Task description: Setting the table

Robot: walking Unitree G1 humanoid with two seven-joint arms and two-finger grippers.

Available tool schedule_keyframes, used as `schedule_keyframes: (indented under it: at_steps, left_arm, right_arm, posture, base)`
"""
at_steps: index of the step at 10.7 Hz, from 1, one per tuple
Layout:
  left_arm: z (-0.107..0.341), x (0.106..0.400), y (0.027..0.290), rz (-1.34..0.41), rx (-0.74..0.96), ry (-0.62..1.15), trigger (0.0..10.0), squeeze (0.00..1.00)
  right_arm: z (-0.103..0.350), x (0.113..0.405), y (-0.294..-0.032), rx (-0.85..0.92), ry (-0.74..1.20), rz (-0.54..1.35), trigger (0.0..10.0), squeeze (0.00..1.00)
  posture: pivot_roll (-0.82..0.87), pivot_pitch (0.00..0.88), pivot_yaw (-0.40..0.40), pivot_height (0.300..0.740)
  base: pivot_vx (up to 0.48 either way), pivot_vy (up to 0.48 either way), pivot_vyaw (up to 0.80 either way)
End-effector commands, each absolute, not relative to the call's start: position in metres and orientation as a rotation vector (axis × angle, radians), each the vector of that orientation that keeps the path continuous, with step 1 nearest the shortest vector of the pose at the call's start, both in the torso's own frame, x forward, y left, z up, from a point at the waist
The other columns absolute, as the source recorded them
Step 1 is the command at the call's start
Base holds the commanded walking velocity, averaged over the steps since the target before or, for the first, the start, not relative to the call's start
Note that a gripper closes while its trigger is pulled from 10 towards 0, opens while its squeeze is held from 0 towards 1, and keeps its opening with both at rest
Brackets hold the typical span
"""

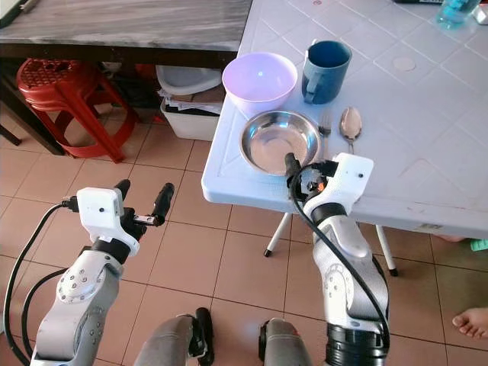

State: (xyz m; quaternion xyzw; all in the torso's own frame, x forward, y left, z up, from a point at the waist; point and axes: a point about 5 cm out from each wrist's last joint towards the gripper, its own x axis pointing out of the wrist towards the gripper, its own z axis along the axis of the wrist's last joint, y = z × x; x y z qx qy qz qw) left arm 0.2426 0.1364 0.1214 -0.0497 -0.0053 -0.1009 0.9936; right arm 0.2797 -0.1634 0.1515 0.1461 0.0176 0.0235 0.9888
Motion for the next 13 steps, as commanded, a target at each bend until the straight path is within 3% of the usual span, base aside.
schedule_keyframes:
  at_steps: [1,13]
  left_arm:
    - [0.122,0.239,0.139,-0.204,-0.085,-0.005,10.0,0.00]
    - [0.122,0.243,0.134,-0.212,-0.093,-0.006,10.0,0.00]
  right_arm:
    - [0.142,0.279,-0.163,0.304,0.090,0.034,10.0,0.00]
    - [0.171,0.282,-0.149,0.414,0.049,0.066,10.0,0.00]
  posture:
    - [-0.01,0.224,0.094,0.740]
    - [-0.02,0.222,0.086,0.740]
  base:
    - [0.000,0.000,0.00]
    - [0.000,0.000,0.00]
